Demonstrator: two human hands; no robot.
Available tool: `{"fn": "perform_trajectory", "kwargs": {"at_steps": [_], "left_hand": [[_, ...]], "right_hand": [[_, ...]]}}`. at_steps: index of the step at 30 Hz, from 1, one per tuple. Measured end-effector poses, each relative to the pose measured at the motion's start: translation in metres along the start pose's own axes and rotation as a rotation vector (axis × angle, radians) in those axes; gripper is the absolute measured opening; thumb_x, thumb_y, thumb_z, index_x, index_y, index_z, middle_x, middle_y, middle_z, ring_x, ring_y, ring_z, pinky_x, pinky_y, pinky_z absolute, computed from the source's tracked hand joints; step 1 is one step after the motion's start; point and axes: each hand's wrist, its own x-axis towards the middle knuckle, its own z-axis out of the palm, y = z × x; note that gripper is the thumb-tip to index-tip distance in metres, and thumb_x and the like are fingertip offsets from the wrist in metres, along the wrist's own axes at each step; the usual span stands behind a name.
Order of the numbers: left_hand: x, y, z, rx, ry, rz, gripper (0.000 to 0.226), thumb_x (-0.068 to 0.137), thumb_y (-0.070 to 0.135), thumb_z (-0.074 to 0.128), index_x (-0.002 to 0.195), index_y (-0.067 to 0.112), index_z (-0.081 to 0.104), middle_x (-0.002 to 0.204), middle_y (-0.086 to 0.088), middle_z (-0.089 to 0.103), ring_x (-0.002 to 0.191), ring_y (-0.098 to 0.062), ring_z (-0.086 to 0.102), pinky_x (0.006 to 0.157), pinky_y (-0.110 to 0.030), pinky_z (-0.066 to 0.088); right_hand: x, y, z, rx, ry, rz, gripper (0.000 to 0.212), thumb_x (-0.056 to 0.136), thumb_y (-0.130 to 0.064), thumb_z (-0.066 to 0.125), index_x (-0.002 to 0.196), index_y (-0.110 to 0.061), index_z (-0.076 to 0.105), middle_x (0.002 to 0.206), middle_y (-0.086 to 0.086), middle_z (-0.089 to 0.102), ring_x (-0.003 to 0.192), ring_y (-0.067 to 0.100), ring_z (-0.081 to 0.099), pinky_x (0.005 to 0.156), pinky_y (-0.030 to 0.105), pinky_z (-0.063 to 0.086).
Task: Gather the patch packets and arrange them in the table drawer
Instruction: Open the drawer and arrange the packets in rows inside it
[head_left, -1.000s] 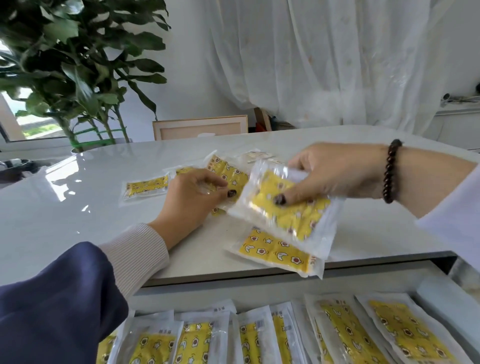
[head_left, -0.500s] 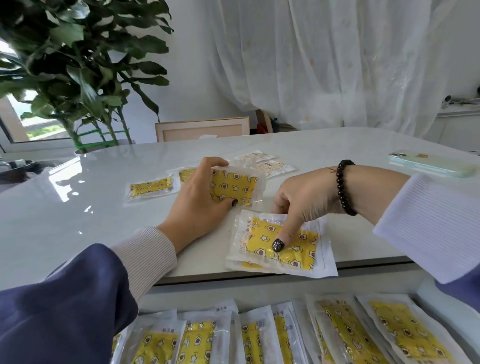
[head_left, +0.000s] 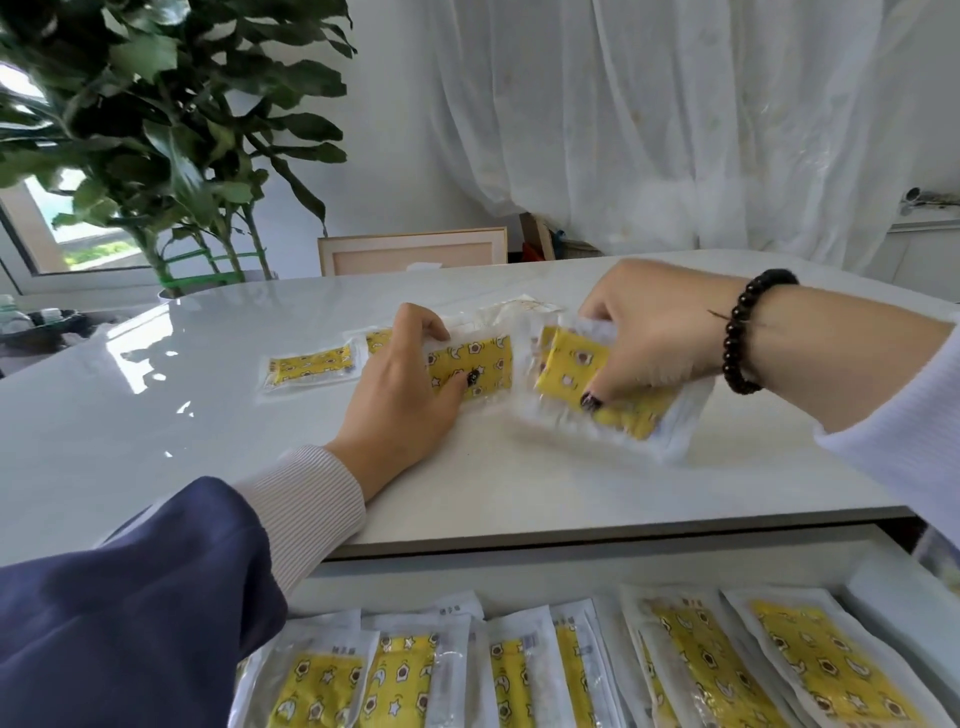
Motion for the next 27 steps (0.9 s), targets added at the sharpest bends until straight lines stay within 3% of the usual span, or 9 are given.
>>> {"fn": "perform_trajectory", "kwargs": {"at_steps": [2,6,9,16,19,21,24,25,27], "left_hand": [[0.0,0.0,0.0,-0.006,-0.006,-0.01,0.041,0.083,0.013,0.068,0.101,0.024,0.033,0.102,0.005,0.052,0.082,-0.019,0.051,0.071,-0.028,0.038],[0.0,0.002,-0.001,0.001,-0.034,-0.056,0.04,0.085,0.014,0.067,0.103,0.023,0.032,0.105,0.005,0.048,0.08,-0.015,0.044,0.071,-0.024,0.031],[0.0,0.003,-0.004,-0.045,-0.039,-0.144,0.04,0.085,0.013,0.067,0.105,0.022,0.033,0.108,0.004,0.045,0.09,-0.016,0.044,0.072,-0.022,0.032],[-0.026,0.014,-0.029,-0.183,0.028,-0.354,0.044,0.081,0.017,0.073,0.107,0.021,0.037,0.104,0.004,0.044,0.088,-0.018,0.047,0.076,-0.033,0.044],[-0.052,0.024,-0.049,-0.2,0.016,-0.426,0.047,0.079,0.023,0.076,0.11,0.022,0.04,0.096,0.013,0.044,0.078,-0.014,0.051,0.066,-0.026,0.045],[-0.07,0.031,-0.07,-0.207,-0.019,-0.46,0.047,0.079,0.023,0.076,0.111,0.024,0.042,0.097,0.014,0.046,0.072,-0.013,0.054,0.056,-0.023,0.046],[-0.097,0.043,-0.107,-0.24,-0.018,-0.512,0.048,0.078,0.023,0.078,0.11,0.026,0.043,0.095,0.003,0.054,0.058,-0.014,0.056,0.04,-0.02,0.044],[-0.105,0.048,-0.12,-0.25,-0.007,-0.525,0.049,0.077,0.024,0.079,0.11,0.026,0.044,0.093,0.001,0.056,0.055,-0.013,0.056,0.038,-0.019,0.043],[-0.119,0.058,-0.141,-0.26,0.0,-0.549,0.051,0.074,0.027,0.081,0.11,0.026,0.044,0.09,0.001,0.058,0.055,-0.014,0.058,0.039,-0.021,0.043]], "right_hand": [[0.005,0.002,0.004,-0.104,0.104,0.003,0.025,0.072,-0.023,0.078,0.073,-0.008,0.058,0.063,0.003,0.049,0.057,0.018,0.046,0.045,0.022,0.035],[0.011,0.004,0.035,-0.286,-0.077,0.014,0.012,0.081,-0.014,0.063,0.082,-0.01,0.052,0.072,0.002,0.047,0.067,0.019,0.048,0.047,0.021,0.032],[0.01,0.007,0.044,-0.294,-0.044,-0.005,0.013,0.081,-0.003,0.052,0.072,-0.008,0.044,0.068,0.003,0.04,0.057,0.014,0.037,0.044,0.023,0.025],[-0.016,-0.003,0.041,-0.038,0.115,-0.054,0.035,0.078,-0.004,0.063,0.063,-0.013,0.033,0.061,0.002,0.034,0.054,0.017,0.03,0.047,0.028,0.02],[-0.042,-0.016,0.038,0.091,0.168,-0.094,0.031,0.077,-0.013,0.069,0.063,-0.011,0.041,0.061,0.003,0.043,0.055,0.018,0.038,0.048,0.027,0.027],[-0.066,-0.025,0.042,0.315,0.136,-0.067,0.029,0.074,-0.018,0.073,0.066,-0.01,0.046,0.063,0.003,0.047,0.056,0.018,0.046,0.05,0.024,0.034],[-0.098,-0.032,0.054,0.609,0.01,0.045,0.035,0.073,-0.013,0.078,0.062,-0.012,0.046,0.055,-0.005,0.046,0.043,0.003,0.046,0.043,0.013,0.034],[-0.103,-0.032,0.061,0.631,-0.03,0.095,0.034,0.071,-0.015,0.08,0.063,-0.012,0.047,0.055,-0.003,0.046,0.043,0.003,0.046,0.044,0.014,0.035],[-0.106,-0.028,0.076,0.654,-0.095,0.248,0.034,0.064,-0.02,0.085,0.074,-0.004,0.057,0.069,0.007,0.058,0.062,0.016,0.059,0.059,0.023,0.048]]}}
